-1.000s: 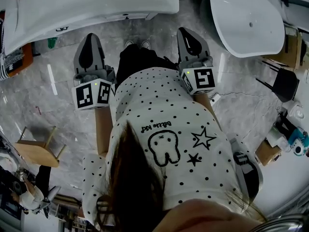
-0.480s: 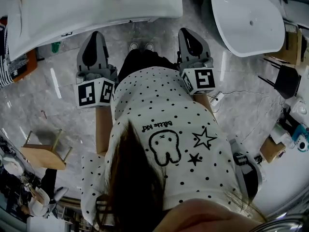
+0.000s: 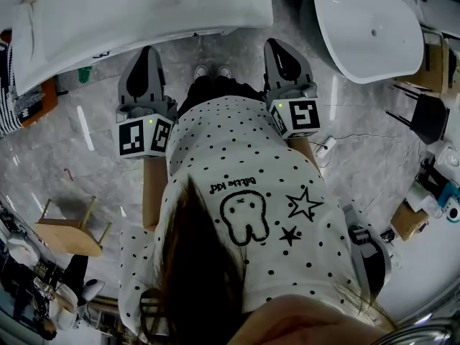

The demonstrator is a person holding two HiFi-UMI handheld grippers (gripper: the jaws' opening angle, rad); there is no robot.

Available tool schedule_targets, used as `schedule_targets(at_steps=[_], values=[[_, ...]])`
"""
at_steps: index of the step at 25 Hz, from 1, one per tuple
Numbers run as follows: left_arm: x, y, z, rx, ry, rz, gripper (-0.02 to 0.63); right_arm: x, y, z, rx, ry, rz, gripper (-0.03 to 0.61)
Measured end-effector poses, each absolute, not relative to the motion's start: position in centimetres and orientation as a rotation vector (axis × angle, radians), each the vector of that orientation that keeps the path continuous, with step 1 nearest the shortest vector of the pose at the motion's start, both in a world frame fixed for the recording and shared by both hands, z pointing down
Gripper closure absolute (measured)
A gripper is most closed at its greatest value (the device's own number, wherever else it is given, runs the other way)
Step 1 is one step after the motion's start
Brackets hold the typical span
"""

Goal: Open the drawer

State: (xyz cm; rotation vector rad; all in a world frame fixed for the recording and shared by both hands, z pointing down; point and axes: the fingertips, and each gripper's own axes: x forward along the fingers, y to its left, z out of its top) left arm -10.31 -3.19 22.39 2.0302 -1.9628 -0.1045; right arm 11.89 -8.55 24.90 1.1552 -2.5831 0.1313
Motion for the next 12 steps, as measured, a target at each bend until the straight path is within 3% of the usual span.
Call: schedule_targets(at_steps=[12], values=[[-10.00,-3.77,22.50,2.042,-1.924,-0.112,0.609,11.94,-9.43,23.89,1.176,-2.572,0.067,0.565]])
